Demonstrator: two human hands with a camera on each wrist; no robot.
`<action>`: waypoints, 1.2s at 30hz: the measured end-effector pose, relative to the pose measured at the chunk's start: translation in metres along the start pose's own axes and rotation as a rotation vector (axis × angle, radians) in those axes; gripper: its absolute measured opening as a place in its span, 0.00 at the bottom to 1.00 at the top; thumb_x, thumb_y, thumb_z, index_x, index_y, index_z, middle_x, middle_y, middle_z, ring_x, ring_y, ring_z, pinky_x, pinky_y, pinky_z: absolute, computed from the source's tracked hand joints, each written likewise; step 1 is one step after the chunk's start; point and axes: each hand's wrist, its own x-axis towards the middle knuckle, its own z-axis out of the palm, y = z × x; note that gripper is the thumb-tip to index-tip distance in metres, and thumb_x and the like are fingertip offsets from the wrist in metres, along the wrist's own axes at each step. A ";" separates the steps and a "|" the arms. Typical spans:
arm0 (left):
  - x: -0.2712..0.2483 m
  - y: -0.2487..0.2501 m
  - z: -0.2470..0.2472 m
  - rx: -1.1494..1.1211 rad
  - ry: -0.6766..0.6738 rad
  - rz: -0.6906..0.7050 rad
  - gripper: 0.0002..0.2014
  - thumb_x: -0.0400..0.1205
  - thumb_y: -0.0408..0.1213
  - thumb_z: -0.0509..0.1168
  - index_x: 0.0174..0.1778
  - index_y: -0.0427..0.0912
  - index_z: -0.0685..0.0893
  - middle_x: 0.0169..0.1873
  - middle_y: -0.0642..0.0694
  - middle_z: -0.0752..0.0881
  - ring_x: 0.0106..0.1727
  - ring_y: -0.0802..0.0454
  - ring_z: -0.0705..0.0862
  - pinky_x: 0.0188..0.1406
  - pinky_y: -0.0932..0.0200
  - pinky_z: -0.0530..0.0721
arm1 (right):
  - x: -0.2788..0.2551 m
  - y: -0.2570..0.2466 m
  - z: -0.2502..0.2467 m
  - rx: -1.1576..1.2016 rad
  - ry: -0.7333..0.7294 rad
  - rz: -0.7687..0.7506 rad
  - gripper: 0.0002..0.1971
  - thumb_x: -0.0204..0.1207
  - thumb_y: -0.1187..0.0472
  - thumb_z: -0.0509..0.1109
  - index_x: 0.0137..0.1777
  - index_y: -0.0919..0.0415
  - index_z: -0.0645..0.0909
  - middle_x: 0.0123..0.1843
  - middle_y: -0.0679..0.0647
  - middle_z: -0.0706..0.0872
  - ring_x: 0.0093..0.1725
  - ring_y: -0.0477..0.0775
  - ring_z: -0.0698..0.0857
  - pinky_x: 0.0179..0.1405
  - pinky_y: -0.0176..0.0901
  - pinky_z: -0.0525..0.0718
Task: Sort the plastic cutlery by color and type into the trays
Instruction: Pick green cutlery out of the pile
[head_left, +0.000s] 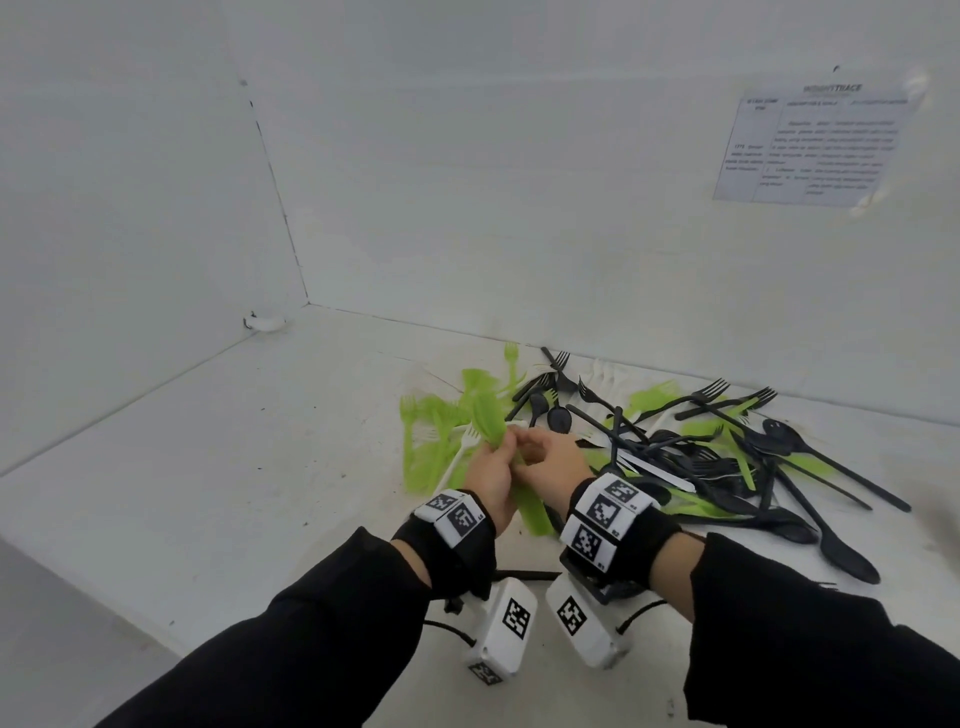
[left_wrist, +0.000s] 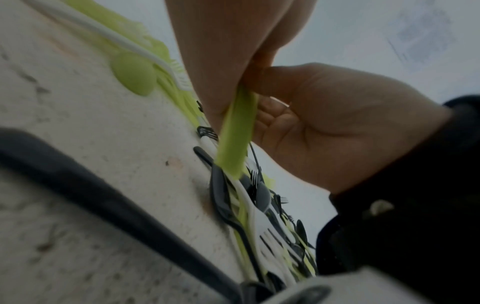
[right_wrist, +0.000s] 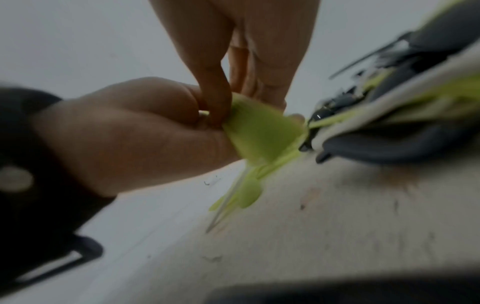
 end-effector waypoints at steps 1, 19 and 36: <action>-0.001 0.003 -0.002 -0.011 0.019 0.008 0.10 0.88 0.35 0.51 0.54 0.36 0.76 0.43 0.40 0.83 0.41 0.48 0.83 0.36 0.57 0.83 | 0.001 -0.003 0.001 -0.063 -0.043 -0.019 0.20 0.73 0.67 0.69 0.65 0.57 0.82 0.52 0.55 0.89 0.54 0.51 0.87 0.60 0.46 0.84; 0.008 0.055 -0.072 -0.009 0.214 -0.009 0.06 0.86 0.35 0.56 0.49 0.40 0.77 0.36 0.43 0.78 0.31 0.47 0.75 0.29 0.55 0.78 | 0.107 -0.002 0.031 -1.154 -0.509 -0.089 0.20 0.71 0.56 0.75 0.60 0.65 0.81 0.61 0.61 0.84 0.62 0.62 0.83 0.61 0.49 0.82; 0.030 0.105 -0.066 0.077 0.155 -0.103 0.12 0.86 0.34 0.56 0.36 0.40 0.74 0.31 0.46 0.76 0.28 0.51 0.72 0.27 0.57 0.73 | 0.098 -0.031 0.007 -0.471 -0.166 0.088 0.07 0.79 0.55 0.64 0.46 0.59 0.73 0.36 0.52 0.75 0.31 0.49 0.72 0.24 0.35 0.69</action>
